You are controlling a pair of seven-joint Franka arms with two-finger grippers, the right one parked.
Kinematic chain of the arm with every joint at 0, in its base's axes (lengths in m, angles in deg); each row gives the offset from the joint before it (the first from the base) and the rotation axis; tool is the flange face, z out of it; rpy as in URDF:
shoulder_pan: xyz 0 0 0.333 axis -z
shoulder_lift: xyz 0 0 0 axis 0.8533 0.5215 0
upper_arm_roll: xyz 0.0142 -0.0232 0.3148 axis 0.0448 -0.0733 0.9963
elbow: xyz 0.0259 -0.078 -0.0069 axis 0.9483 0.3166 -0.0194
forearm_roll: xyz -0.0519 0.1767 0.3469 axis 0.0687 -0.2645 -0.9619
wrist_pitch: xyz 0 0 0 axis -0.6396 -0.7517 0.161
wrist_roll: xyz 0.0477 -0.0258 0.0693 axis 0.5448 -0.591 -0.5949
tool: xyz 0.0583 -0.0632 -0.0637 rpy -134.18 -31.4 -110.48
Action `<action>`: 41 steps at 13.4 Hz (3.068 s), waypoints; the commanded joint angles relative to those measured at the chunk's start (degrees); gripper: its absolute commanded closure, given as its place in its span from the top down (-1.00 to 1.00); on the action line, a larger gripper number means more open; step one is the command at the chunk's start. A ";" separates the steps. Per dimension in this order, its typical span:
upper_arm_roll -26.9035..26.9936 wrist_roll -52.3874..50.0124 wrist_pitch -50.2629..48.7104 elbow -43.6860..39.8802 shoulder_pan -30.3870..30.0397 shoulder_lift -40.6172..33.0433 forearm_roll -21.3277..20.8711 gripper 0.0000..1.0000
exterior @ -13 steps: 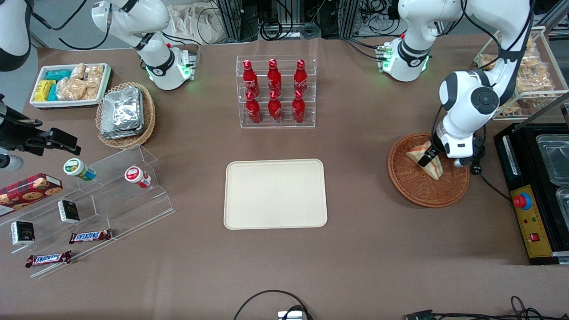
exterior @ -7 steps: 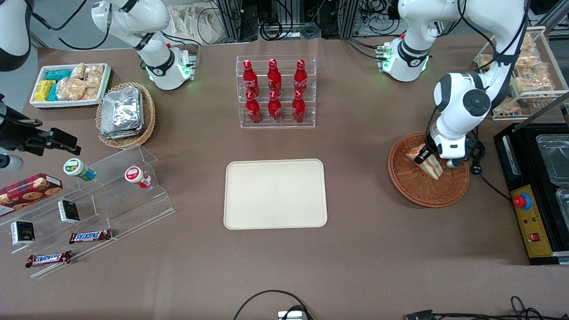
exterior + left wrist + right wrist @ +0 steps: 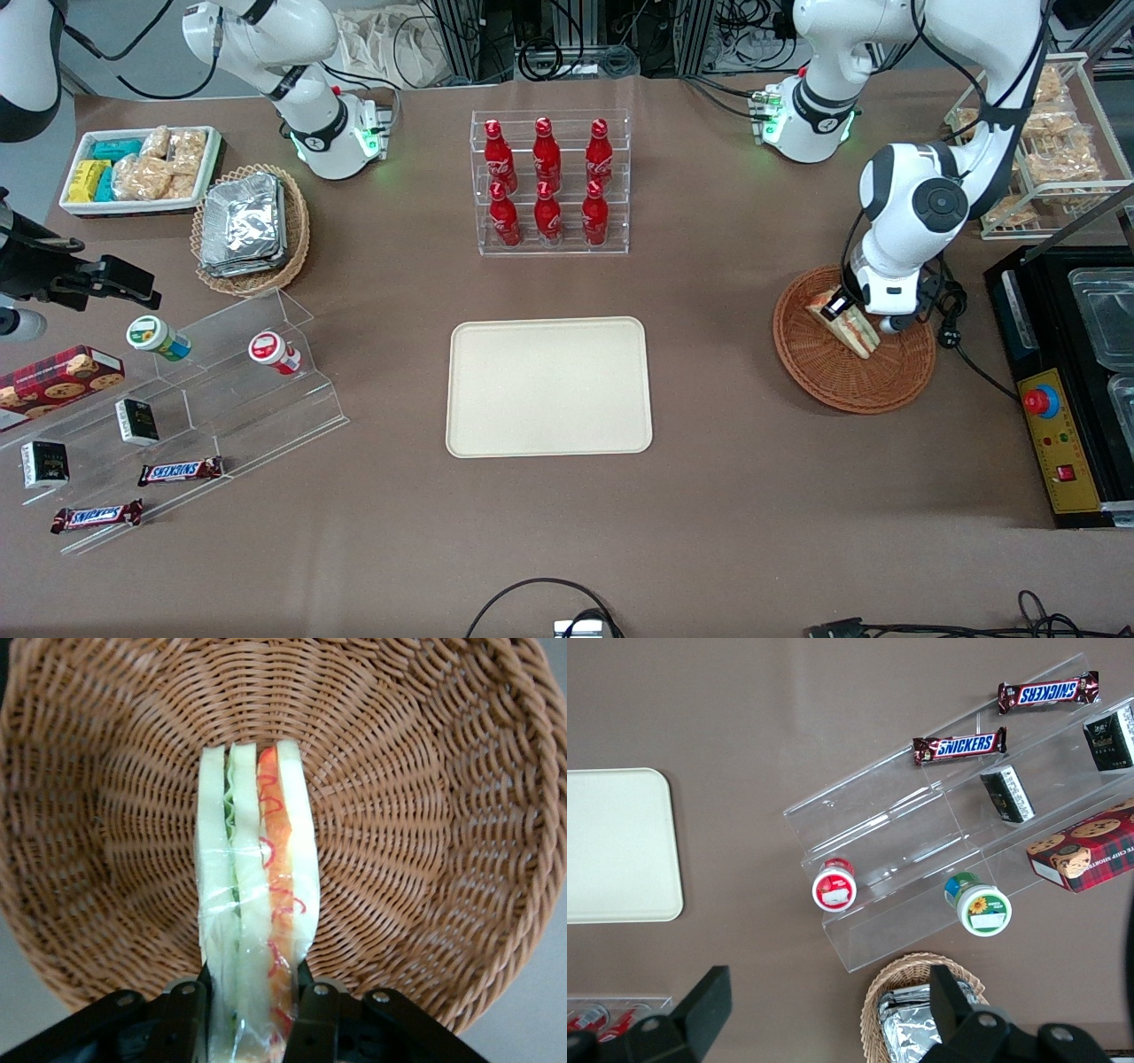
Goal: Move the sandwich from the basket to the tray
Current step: 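Lift the sandwich and carry it with the left gripper toward the cream tray, then lower the sandwich onto the cream tray and open the left gripper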
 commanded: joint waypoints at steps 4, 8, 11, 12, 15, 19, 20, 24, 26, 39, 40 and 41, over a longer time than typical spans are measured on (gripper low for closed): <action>-1.01 10.40 -20.74 -7.38 0.74 -9.87 -1.63 -0.69; -6.63 16.47 -35.59 -23.19 0.83 -7.68 -0.49 -0.69; -9.80 17.19 -37.21 -27.79 2.06 -5.39 2.58 -0.69; -11.28 17.19 -37.03 -29.27 2.14 -4.52 3.72 -0.69; -14.71 17.19 -37.03 -35.68 3.72 -0.04 5.66 -0.69; -19.90 16.31 -36.94 -45.26 4.95 8.30 4.70 -0.69; -20.26 16.22 -36.94 -47.46 6.00 10.32 4.52 -0.69; -20.35 10.35 -33.97 -54.41 10.84 18.58 0.66 -0.69; -20.27 7.97 -32.64 -56.88 13.21 22.89 -0.92 -0.69; -20.09 6.20 -22.44 -61.37 17.17 38.90 -3.57 -0.67; -20.00 6.29 -21.75 -61.37 17.17 39.26 -3.57 -0.66; -20.00 6.20 -21.39 -61.37 17.17 39.70 -3.91 -0.64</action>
